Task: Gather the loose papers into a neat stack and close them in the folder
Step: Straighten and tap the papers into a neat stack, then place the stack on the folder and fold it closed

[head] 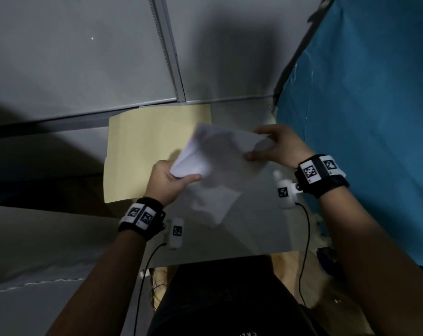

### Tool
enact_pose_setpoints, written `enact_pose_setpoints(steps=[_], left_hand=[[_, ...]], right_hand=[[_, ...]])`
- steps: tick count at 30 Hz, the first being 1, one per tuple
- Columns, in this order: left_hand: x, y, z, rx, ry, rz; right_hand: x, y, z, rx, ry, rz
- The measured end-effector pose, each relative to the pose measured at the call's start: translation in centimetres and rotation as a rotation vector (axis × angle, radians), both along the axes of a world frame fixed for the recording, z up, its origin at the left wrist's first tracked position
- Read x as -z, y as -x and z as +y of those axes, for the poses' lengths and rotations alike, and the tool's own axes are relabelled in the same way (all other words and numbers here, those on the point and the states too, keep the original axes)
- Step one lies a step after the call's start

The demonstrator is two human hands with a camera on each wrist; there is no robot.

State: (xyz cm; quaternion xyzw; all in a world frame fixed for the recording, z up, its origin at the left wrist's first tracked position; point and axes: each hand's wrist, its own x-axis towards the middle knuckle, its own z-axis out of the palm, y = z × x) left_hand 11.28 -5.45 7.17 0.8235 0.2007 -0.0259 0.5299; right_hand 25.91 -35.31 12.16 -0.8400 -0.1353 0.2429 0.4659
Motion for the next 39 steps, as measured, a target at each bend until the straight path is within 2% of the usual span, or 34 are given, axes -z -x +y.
enact_pose_setpoints(steps=[2, 4, 7, 9, 13, 17, 20, 23, 26, 28, 30, 32, 33, 35, 39], left_hand=[[-1.0, 0.7, 0.7, -0.12, 0.116, -0.092], [-1.7, 0.4, 0.8, -0.219, 0.174, -0.149], [-1.8, -0.8, -0.3, -0.276, 0.203, -0.188], [-1.8, -1.3, -1.3, -0.332, 0.213, -0.21], [-0.2, -1.9, -2.5, -0.287, 0.227, -0.227], [4.0, -1.2, -2.9, -0.264, 0.219, -0.08], [6.2, -1.1, -2.7, -0.269, 0.191, -0.07], [6.5, -1.6, -2.6, -0.251, 0.193, -0.112], [6.7, -1.6, -2.6, -0.213, 0.174, -0.056], [7.7, -1.6, -1.9, -0.123, 0.043, 0.003], [9.2, -1.5, -0.5, -0.03, -0.279, 0.125], [11.0, -1.1, 1.0, 0.067, -0.625, 0.331], [11.7, -0.8, 1.6, 0.158, -0.718, 0.441], [12.6, -0.3, 1.8, 0.309, -0.778, 0.55], [12.3, 0.6, -0.4, 0.412, -0.825, 0.554]], right_hand=[[0.3, 0.6, -0.4, 0.095, -0.247, 0.148], [0.7, 1.7, 0.8, 0.088, -0.395, 0.231], [0.3, 4.1, 4.7, 0.072, -0.404, 0.146], [0.3, 4.9, 6.5, 0.187, -0.425, 0.032], [2.5, 4.5, 5.8, 0.293, -0.323, -0.058], [6.6, 5.4, 4.8, 0.263, -0.097, -0.003], [8.1, 5.2, 4.8, 0.269, -0.084, -0.014], [8.4, 4.8, 5.0, 0.307, -0.089, 0.01], [8.5, 4.6, 5.3, 0.35, -0.114, 0.03], [7.5, 3.6, 4.5, 0.378, -0.081, 0.042], [6.2, 2.4, 2.8, 0.392, -0.061, 0.014], [5.5, 1.8, 0.9, 0.377, -0.063, 0.009], [5.1, 1.7, 0.2, 0.362, -0.075, 0.021], [4.9, 2.0, -0.6, 0.329, -0.115, 0.059], [5.0, 2.2, 0.0, 0.326, -0.149, 0.062]])
